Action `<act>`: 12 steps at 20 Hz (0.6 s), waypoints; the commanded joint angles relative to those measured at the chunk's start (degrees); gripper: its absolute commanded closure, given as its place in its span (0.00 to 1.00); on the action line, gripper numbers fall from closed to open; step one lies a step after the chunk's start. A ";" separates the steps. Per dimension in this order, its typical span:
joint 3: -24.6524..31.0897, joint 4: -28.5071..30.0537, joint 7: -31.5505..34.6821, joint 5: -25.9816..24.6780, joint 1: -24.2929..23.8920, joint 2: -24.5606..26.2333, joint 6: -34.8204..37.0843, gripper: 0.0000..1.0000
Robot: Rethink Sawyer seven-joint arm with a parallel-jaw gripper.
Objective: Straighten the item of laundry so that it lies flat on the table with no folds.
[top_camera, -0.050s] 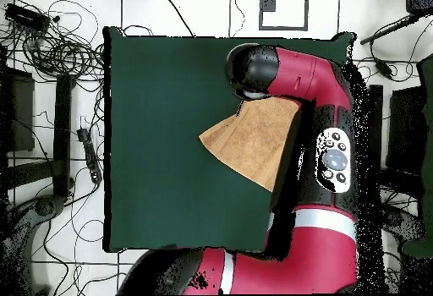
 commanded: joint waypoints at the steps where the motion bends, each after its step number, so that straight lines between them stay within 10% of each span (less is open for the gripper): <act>1: 7.09 4.25 -2.99 -2.57 -0.13 1.86 -3.96 0.00; 12: 7.33 2.98 -2.28 -3.84 -0.36 4.37 -6.10 0.00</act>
